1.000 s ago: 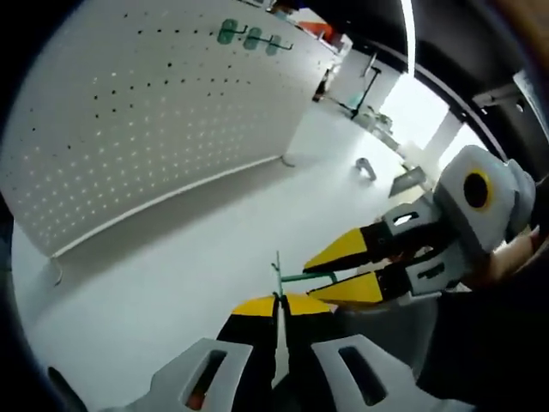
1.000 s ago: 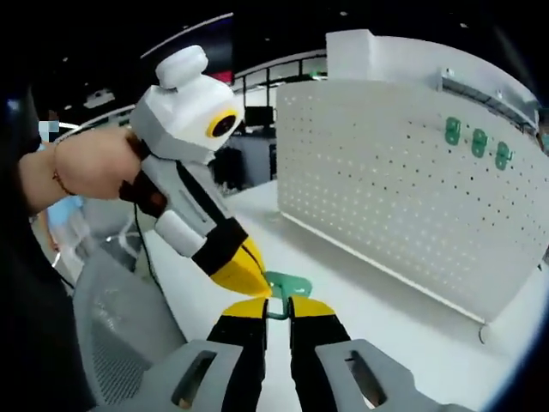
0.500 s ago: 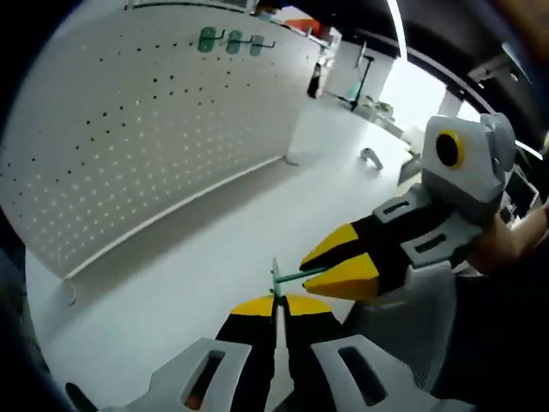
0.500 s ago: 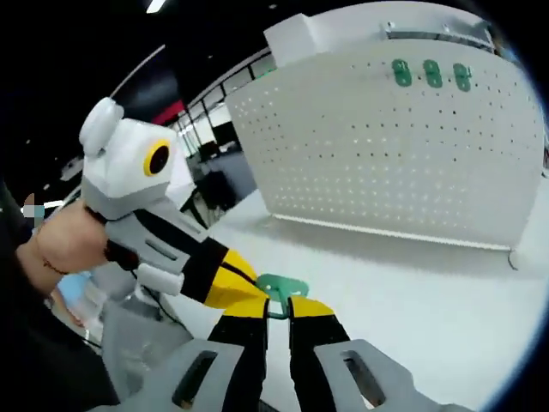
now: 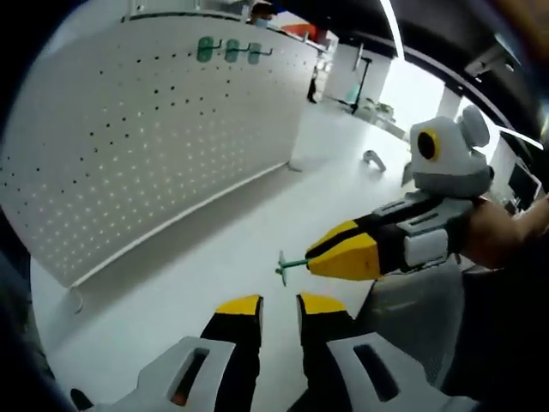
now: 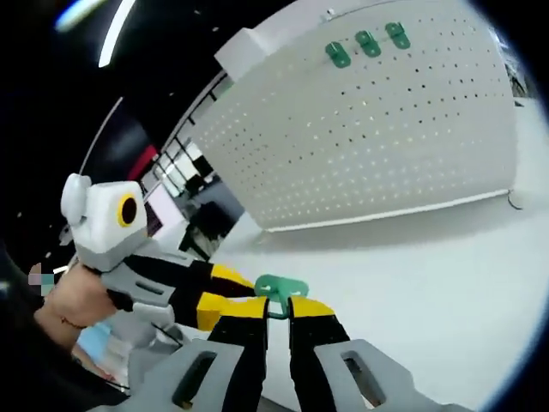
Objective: Insert the hook assembly into the mounting plate slot until the hook locks in place.
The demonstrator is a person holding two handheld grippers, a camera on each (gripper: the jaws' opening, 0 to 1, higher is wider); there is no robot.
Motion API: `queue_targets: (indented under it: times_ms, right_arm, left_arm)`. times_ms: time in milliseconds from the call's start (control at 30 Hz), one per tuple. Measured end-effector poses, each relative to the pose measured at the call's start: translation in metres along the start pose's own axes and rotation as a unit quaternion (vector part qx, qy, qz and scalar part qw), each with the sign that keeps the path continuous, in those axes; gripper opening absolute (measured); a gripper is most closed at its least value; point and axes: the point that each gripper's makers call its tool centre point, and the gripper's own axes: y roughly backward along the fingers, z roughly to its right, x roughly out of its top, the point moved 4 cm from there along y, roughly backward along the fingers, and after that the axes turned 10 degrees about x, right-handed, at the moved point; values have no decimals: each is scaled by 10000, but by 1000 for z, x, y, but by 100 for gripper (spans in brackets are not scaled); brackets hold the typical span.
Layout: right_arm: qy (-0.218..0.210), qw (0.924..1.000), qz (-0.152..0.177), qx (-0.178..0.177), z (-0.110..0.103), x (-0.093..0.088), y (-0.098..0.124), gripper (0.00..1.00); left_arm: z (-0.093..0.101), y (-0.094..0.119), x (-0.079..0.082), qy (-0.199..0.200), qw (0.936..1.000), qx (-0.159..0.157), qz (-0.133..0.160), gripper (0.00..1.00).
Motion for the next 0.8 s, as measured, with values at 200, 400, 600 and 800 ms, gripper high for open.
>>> queue_targets:
  times_ms: [200, 400, 600, 800]
  right_arm:
    - [-346, 9990, 245, 107, -2, 9, 3, 6]
    - [-713, 9963, 356, 317, -8, 11, 4, 6]
    - [-1182, 9899, 519, 586, -20, 15, 3, 6]
    - [-1467, 9846, 643, 695, -24, 15, 2, 7]
  left_arm:
    - [4, 0, 8, 232, 9977, -135, 620, 37]
    - [-1, 4, 15, -32, 9942, 67, 1072, 37]
    - [-4, -1, 11, -149, 9923, 168, 1217, 36]
    - [-7, 3, 19, -45, 9861, 230, 1646, 25]
